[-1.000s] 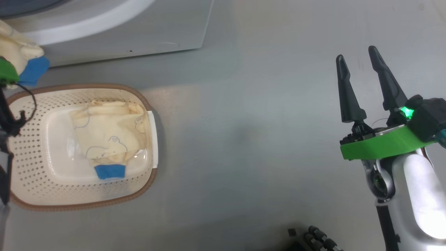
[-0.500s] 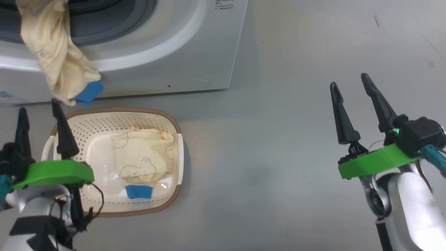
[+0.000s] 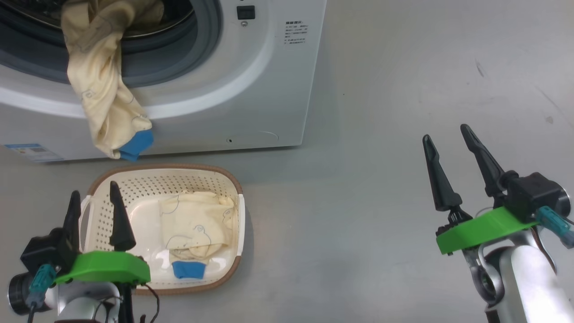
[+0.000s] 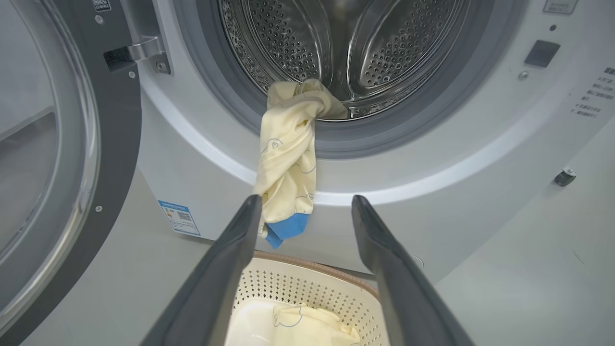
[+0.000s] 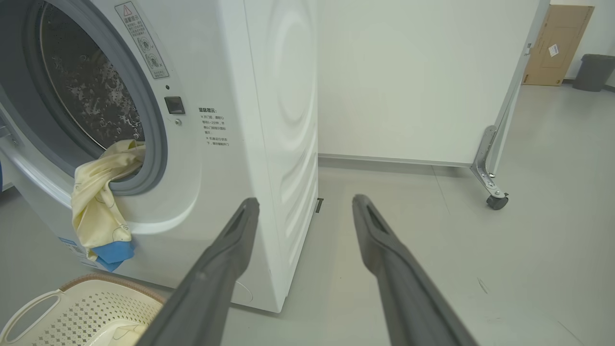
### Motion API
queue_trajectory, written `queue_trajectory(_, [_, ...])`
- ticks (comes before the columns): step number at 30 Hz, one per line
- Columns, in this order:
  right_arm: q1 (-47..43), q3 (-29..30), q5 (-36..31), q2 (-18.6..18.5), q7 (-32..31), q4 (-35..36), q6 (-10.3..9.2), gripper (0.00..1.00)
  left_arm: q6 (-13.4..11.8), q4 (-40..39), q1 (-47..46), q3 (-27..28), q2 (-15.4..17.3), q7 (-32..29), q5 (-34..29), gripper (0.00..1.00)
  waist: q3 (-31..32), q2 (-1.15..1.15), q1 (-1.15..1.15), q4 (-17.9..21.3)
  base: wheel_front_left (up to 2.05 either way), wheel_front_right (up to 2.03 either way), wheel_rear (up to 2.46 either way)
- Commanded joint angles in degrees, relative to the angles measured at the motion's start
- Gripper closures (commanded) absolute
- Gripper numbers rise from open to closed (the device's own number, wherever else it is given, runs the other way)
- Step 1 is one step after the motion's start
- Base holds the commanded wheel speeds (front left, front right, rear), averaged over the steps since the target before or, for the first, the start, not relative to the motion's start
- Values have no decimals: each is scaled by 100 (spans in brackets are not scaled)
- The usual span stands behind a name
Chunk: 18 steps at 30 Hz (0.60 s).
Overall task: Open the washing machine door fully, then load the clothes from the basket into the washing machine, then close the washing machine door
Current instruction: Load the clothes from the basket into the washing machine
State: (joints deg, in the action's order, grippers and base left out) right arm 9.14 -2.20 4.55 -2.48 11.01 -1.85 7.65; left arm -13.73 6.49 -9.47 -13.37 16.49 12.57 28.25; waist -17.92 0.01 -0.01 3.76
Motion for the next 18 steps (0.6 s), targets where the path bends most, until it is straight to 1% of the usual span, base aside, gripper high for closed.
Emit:
queue_trajectory(1, [-20,-90,19,-40,-5,202,-16,0,-127,-205,-61,206,103,24,-50,0,24,-1,1,-5,0,0,0])
queue_trajectory(18, [-158,-85,83,-40,-54,290,-16,0,-268,-319,16,89,115,-60,-109,0,153,-1,1,25,0,0,0])
